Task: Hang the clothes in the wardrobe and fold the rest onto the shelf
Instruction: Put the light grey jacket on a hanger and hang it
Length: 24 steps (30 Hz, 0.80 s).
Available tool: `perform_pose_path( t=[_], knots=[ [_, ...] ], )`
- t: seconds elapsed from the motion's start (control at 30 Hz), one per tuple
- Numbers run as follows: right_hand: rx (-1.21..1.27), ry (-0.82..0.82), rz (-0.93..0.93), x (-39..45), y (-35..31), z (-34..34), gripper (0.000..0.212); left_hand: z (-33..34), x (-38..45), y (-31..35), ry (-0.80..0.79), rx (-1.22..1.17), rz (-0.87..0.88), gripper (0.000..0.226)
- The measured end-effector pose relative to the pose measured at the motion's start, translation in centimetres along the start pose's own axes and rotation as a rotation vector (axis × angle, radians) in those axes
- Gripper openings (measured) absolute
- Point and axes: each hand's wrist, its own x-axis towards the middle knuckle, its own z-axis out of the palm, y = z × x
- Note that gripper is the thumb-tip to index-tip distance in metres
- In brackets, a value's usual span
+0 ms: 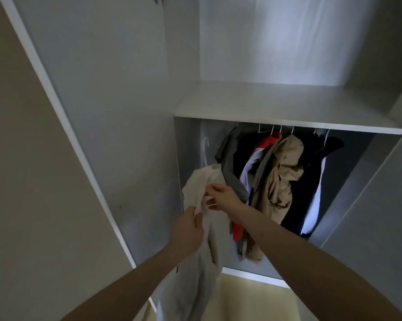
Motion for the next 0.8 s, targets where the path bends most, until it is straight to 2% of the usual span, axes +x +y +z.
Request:
perform_pose_path(
  t=[0.13, 0.27, 0.37, 0.5, 0.57, 0.73, 0.8],
  knots=[
    [-0.229, 0.016, 0.0, 3.8, 0.5, -4.3, 0.014, 1.3, 3.4, -1.1, 0.078, -0.018, -0.101, 0.035],
    [-0.734, -0.004, -0.029, 8.3, 2.5, -8.9, 0.041, 3.4, 5.0, -1.9, 0.095, 0.013, -0.141, 0.037],
    [-0.99, 0.0, -0.069, 11.4, 2.7, -10.8, 0.05, 5.1, 5.7, -2.3, 0.105, 0.012, -0.113, 0.035],
    [-1.183, -0.021, -0.201, 12.8, -0.1, -10.5, 0.069, 6.2, 7.5, -2.0, 0.15, 0.013, -0.062, 0.03],
    [-1.264, -0.041, -0.215, 14.8, -0.6, -10.4, 0.071, 6.4, 9.1, -2.1, 0.174, -0.01, -0.058, 0.02],
    [-1.382, -0.064, -0.181, 20.3, -1.1, -11.0, 0.07, 6.7, 13.8, -3.3, 0.157, -0.005, -0.045, 0.018],
    [-1.447, -0.066, -0.137, 22.3, -1.2, -11.6, 0.072, 6.6, 15.9, -3.9, 0.156, 0.008, -0.05, 0.028]
  ],
)
